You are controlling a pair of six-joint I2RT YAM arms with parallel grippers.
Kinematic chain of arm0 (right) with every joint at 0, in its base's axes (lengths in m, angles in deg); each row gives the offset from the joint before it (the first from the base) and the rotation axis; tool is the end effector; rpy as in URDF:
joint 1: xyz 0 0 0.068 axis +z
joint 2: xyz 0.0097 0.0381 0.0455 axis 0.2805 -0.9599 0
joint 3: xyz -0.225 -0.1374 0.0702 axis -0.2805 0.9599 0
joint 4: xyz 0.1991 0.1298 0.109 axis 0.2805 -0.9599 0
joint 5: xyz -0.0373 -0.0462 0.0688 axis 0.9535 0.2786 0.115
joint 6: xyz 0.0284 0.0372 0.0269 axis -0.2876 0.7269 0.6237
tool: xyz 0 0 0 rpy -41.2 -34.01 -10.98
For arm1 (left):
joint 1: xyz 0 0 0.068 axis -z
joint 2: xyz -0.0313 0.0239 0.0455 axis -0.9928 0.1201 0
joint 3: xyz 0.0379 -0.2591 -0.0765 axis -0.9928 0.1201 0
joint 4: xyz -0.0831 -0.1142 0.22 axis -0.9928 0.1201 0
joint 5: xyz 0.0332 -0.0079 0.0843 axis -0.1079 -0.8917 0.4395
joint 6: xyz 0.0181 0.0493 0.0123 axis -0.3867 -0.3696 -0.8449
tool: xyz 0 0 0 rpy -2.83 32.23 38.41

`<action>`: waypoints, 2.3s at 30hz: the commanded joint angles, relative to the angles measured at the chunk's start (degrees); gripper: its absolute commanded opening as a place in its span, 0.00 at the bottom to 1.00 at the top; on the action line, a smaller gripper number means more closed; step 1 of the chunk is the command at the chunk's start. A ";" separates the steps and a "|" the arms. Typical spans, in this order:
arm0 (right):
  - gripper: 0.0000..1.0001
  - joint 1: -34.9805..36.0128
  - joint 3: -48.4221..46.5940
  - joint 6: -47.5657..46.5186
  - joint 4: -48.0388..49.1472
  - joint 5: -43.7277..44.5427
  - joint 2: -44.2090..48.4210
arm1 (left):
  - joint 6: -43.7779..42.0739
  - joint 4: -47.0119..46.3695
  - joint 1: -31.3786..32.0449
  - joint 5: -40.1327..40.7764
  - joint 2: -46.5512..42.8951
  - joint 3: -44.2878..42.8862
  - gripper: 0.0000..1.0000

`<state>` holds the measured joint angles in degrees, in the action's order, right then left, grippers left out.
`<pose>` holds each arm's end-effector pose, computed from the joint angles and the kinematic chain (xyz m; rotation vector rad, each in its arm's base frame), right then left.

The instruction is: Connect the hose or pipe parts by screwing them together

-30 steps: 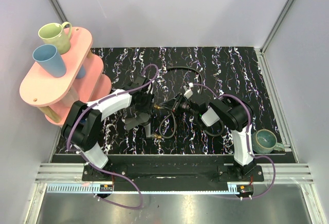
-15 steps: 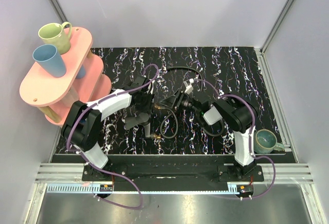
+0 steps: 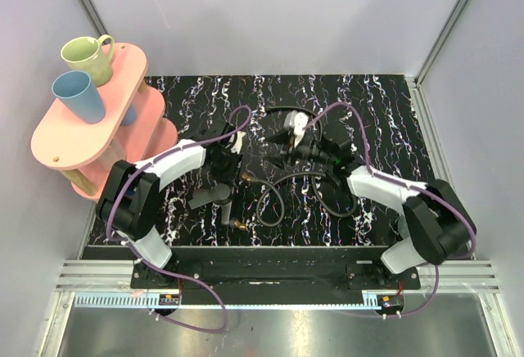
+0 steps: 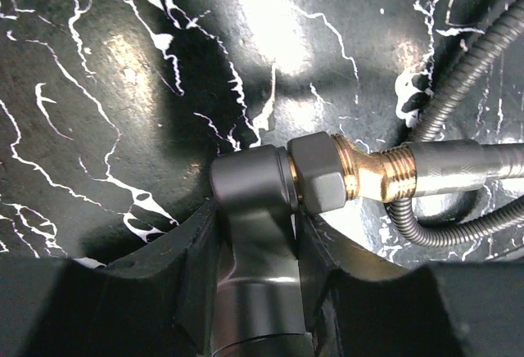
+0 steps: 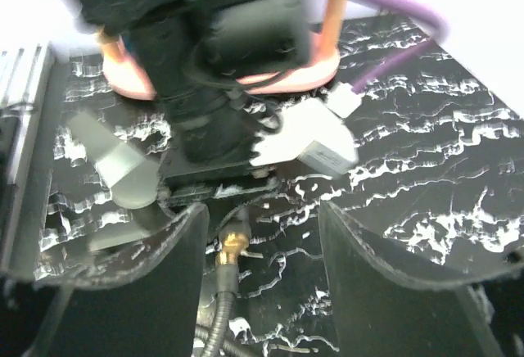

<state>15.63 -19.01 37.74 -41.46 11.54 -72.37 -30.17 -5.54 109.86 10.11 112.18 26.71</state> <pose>0.2719 0.1960 0.2630 -0.9599 1.3184 0.9685 0.2835 -0.1496 0.1895 0.4779 2.7862 -0.3869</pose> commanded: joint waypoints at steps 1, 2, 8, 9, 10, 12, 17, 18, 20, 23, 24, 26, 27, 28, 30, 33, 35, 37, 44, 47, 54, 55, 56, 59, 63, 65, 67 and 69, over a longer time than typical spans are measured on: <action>0.64 5.34 3.10 -38.43 -15.44 -1.32 5.60 | -1.41 1.56 -0.48 -6.69 -3.77 -3.59 0.00; 0.63 6.56 3.28 -40.31 -16.41 -0.60 5.96 | -1.50 1.74 -0.92 -7.13 -3.86 -3.85 0.00; 0.64 11.84 6.18 -50.16 -18.96 7.40 7.28 | -3.34 4.29 -1.45 -11.18 -3.06 -5.52 0.00; 0.64 12.98 6.27 -51.30 -21.31 8.10 7.28 | -3.61 4.64 -1.54 -11.18 -3.41 -5.52 0.00; 0.64 13.51 6.62 -53.14 -21.86 10.46 6.85 | -3.70 4.73 -1.54 -11.18 -3.68 -5.61 0.00; 0.65 14.57 6.80 -54.91 -22.74 12.75 6.32 | -3.79 5.25 -1.63 -11.97 -3.77 -6.05 0.00; 0.64 16.24 5.75 -57.81 -21.87 17.94 3.68 | -3.70 5.70 -1.63 -12.85 -4.03 -6.75 0.00; 0.63 16.59 5.48 -58.43 -21.78 18.99 3.16 | -3.70 5.87 -1.63 -13.20 -4.03 -6.76 0.00; 0.62 17.21 4.78 -59.48 -21.60 20.76 1.92 | -3.70 5.87 -1.63 -13.38 -4.12 -6.76 0.00; 0.61 18.43 3.81 -61.94 -22.38 23.83 0.34 | -3.70 5.96 -1.63 -13.82 -4.12 -6.67 0.00; 0.60 18.61 3.55 -62.82 -22.39 25.41 -0.36 | -3.79 6.05 -1.63 -13.90 -4.12 -6.67 0.00; 0.59 19.14 3.28 -63.35 -20.73 26.56 -0.80 | -3.79 5.96 -1.63 -14.17 -3.95 -6.58 0.00; 0.59 19.23 3.28 -63.88 -20.29 27.70 -1.41 | -3.79 5.96 -1.63 -14.17 -3.94 -6.49 0.00; 0.58 19.32 3.02 -63.97 -19.93 28.23 -1.59 | -3.70 5.96 -1.63 -14.17 -3.86 -6.40 0.00; 0.57 19.58 2.93 -64.06 -18.88 29.11 -2.21 | -3.70 5.96 -1.63 -14.61 -3.77 -6.40 0.00; 0.55 19.84 2.40 -64.41 -18.61 29.90 -3.17 | -3.61 5.96 -1.63 -14.70 -3.77 -6.49 0.00; 0.54 19.93 2.23 -64.59 -18.61 29.99 -3.53 | -3.44 5.96 -1.63 -14.78 -3.86 -6.58 0.00; 0.53 20.11 2.14 -64.24 -18.26 29.64 -3.88 | -3.35 5.96 -1.63 -14.96 -3.77 -6.75 0.00; 0.48 20.90 1.52 -63.53 -16.50 29.38 -5.55 | -2.65 5.08 -1.54 -16.01 -3.77 -5.88 0.00; 0.36 21.08 1.00 -63.09 -15.89 29.46 -6.34 | -1.94 4.21 -1.63 -16.80 -4.12 -5.44 0.00; 0.00 21.08 -1.28 -47.58 -12.02 29.99 -8.53 | 2.45 -4.39 -1.80 -23.30 -6.40 -0.09 0.00; 0.00 21.08 -1.46 -44.84 -10.02 29.90 -8.89 | 3.32 -6.33 -1.72 -23.83 -7.62 0.79 0.00; 0.00 21.08 -1.46 -42.46 -8.69 29.64 -9.15 | 4.81 -9.57 -1.63 -24.01 -8.33 1.67 0.00; 0.00 19.94 -1.02 -29.66 -2.45 27.88 -10.29 | 7.37 -14.25 -1.37 -23.40 -9.92 4.49 0.00; 0.00 17.83 -2.17 -21.70 0.10 27.71 -11.79 | 8.69 -16.89 0.13 -23.05 -10.54 6.86 0.00; 0.00 16.86 -1.73 -18.47 3.35 27.62 -11.97 | 9.22 -17.24 0.57 -22.44 -10.80 7.39 0.00; 0.00 15.29 -1.90 -16.00 3.71 27.09 -11.79 | 9.57 -18.64 1.45 -21.99 -11.15 8.53 0.00; 0.00 14.05 -2.16 -11.60 4.32 25.08 -11.79 | 10.54 -20.05 2.15 -21.29 -11.41 9.85 0.00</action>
<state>32.44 -16.98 11.71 -52.96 38.55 -84.54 -26.44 -17.32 107.31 1.76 105.78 35.69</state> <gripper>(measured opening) 0.242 0.409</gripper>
